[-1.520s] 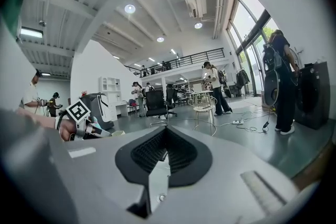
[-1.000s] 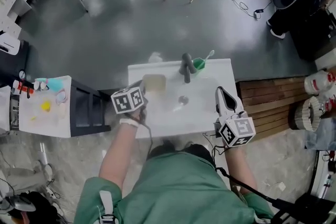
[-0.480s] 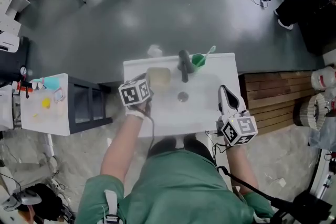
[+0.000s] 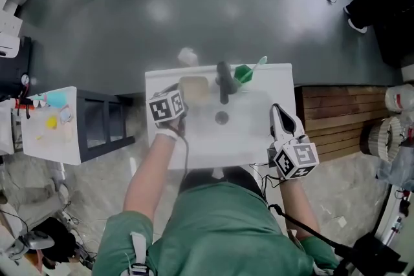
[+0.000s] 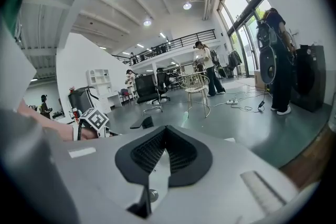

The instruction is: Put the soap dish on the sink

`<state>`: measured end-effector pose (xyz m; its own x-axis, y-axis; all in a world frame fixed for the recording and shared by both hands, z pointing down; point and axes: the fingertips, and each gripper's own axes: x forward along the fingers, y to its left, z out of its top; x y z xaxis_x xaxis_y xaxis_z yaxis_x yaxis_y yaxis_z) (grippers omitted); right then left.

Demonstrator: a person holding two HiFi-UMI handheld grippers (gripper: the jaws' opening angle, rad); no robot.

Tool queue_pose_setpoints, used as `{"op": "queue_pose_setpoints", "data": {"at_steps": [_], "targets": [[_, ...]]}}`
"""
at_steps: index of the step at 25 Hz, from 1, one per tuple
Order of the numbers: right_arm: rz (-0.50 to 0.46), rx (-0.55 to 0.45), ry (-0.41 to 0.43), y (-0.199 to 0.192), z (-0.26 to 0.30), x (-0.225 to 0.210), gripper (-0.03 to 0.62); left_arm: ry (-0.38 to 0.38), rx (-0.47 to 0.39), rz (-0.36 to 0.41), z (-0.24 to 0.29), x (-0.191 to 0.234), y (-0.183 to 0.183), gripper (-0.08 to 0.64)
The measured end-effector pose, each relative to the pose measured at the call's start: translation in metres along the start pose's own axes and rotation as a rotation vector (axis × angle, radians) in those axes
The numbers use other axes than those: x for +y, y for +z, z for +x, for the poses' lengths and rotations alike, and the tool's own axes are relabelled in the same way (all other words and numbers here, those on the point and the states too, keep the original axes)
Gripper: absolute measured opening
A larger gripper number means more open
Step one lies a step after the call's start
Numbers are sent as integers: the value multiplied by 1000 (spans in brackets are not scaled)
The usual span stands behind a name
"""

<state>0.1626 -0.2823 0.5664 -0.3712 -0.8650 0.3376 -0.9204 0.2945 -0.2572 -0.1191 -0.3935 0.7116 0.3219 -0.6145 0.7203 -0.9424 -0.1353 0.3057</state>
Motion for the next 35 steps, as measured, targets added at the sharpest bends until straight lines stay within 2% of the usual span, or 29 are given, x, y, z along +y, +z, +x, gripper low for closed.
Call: {"op": "queue_pose_setpoints", "data": {"at_steps": [10,24,35], "targets": [[7,37,-6,-8,21,-14,-3,16,34,4,34,6,-3,15],[6,44,-13,-10,22,-15,-3,37,46,-14,46,14,-8,23],[-18,15,-6,4,9,-8,-3,54,-14,74,20,10,3,74]]}}
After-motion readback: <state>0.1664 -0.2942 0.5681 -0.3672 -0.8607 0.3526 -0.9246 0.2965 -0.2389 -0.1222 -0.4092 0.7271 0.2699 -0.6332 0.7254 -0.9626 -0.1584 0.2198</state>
